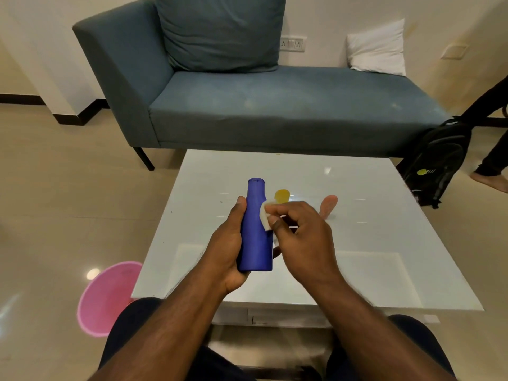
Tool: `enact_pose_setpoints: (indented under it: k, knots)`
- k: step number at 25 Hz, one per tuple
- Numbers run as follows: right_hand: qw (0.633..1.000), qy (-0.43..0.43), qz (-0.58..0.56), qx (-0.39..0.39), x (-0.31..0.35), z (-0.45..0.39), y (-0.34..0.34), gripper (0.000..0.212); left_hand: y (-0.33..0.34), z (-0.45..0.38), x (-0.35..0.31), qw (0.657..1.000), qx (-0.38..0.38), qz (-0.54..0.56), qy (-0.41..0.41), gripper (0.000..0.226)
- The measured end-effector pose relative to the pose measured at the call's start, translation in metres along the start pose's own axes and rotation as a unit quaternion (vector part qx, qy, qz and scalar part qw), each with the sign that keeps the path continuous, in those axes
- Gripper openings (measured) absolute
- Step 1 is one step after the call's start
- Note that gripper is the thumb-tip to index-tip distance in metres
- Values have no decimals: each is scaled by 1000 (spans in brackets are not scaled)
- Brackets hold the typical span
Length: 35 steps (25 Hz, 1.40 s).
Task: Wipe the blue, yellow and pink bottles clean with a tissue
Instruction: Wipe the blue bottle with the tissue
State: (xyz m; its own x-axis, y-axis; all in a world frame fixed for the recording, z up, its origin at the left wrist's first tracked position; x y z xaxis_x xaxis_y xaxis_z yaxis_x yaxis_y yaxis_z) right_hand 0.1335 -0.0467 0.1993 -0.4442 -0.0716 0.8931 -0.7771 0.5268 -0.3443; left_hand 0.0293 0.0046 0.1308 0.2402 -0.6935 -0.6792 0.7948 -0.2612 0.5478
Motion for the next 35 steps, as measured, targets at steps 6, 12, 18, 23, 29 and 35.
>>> enact_pose_setpoints:
  k: [6,12,18,23,29,35]
  knots:
    - [999,9,-15,31,9,-18,3,7,0,-1,-3,1000,0,10,8,48]
    - [1000,-14,-6,11,2,-4,2,16,1,0,2,1000,13,3,2,47]
    - [995,-62,71,-19,20,-27,3,20,5,-2,7,999,12,-36,3,47]
    - [982,-109,151,1,20,-23,3,8,2,-3,9,997,-2,-71,1,60]
    - [947,-178,257,77,31,2,27,21,-2,-1,7,993,-24,-117,20,65]
    - [947,-134,288,53,28,-14,20,23,1,-1,8,990,-27,-137,23,67]
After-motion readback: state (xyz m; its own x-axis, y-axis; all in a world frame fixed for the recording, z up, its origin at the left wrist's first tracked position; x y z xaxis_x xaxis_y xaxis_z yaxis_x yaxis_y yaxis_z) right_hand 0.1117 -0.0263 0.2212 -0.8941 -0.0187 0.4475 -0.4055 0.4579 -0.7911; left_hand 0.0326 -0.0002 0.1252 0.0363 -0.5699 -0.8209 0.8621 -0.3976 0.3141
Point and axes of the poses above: each hand's wrist, its own z-axis away from the middle knuckle, its own y-axis out of the palm, x = y × z, the point moved 8 cm from there along -z, towards the middle knuckle, and after that the axes turned 4 degrees about -y, right-handed, at the moved point
